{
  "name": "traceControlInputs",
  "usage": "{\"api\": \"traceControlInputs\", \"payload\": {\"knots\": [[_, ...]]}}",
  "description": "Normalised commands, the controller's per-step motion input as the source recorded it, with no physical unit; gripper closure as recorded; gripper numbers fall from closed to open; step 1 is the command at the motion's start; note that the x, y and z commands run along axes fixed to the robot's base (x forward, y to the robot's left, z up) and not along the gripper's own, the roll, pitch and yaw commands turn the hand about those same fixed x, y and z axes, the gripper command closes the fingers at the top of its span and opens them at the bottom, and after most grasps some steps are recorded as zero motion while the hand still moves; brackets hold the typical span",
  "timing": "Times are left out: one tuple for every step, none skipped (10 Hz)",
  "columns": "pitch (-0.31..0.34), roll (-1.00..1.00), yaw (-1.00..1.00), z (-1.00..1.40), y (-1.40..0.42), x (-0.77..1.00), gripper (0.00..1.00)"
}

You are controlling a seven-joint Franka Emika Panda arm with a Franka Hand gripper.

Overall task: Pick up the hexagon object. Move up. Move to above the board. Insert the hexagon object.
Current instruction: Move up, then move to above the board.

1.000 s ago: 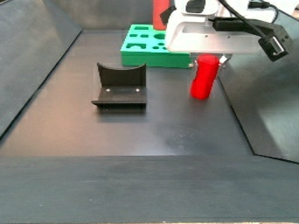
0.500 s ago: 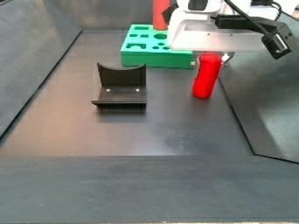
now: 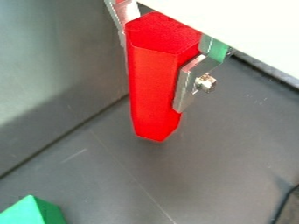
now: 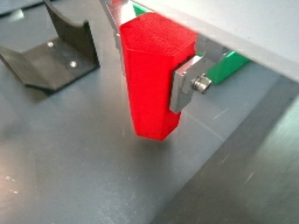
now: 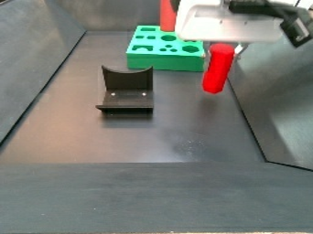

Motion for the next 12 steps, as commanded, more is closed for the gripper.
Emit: {"api": "traceControlInputs", "payload": {"knots": [[0.038,0.04,-0.02,0.34,0.03,-0.02,1.00],[0.040,0.05,-0.02,0.19,0.02,-0.03,1.00],[-0.026,0.16,0.05,1.00,-0.09,0.05,1.00],[-0.022,0.17,0.05,1.00,-0.09,0.05,1.00],[0.013,0.18,0.05,1.00,-0.09,0.05,1.00],[0.043,0.18,0.04,1.00,-0.08,0.04,1.00],[0.064,0.19,0.04,1.00,-0.07,0.04,1.00],[0.082,0.17,0.03,1.00,-0.07,0.04,1.00],[0.087,0.15,0.03,1.00,-0.07,0.04,1.00],[0.085,0.12,0.03,1.00,-0.06,0.03,1.00],[0.083,0.12,0.03,1.00,-0.06,0.03,1.00],[0.082,0.12,0.03,1.00,-0.05,0.03,1.00]]}}
